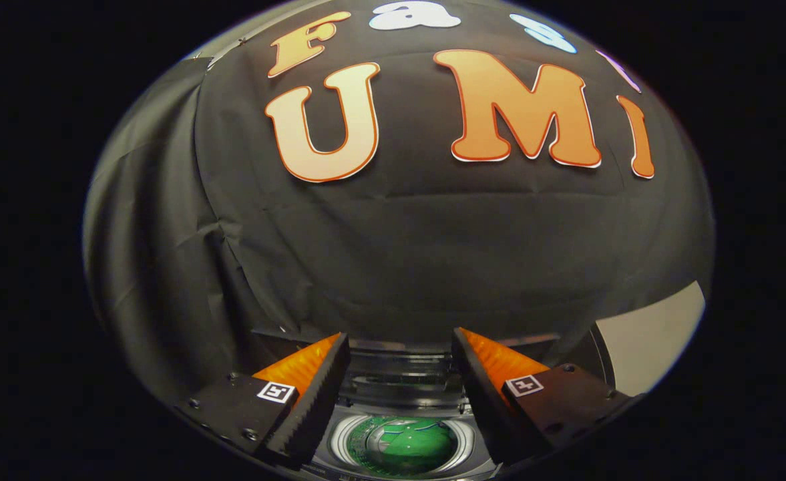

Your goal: Put the clothes into the washing machine and then close the washing machine lid.

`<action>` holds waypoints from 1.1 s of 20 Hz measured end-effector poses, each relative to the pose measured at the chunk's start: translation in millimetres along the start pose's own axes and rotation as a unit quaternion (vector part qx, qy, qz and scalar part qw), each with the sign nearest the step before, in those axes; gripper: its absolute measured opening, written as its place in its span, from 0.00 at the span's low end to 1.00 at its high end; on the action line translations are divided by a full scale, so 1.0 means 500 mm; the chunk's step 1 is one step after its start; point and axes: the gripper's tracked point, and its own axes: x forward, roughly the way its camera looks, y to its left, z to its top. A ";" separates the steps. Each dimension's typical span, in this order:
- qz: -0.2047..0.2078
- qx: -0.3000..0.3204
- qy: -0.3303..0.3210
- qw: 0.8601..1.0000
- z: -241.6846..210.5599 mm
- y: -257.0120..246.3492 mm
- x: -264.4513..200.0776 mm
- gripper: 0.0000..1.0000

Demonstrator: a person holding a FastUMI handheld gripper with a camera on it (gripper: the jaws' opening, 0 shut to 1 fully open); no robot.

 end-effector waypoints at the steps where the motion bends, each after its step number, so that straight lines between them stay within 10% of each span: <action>1: -0.002 0.001 0.004 1.000 0.000 -0.004 0.020 0.99; 11: -0.018 0.010 0.032 0.999 -0.032 -0.036 0.135 0.99; 22: -0.020 -0.004 0.034 0.999 -0.092 -0.019 0.033 1.00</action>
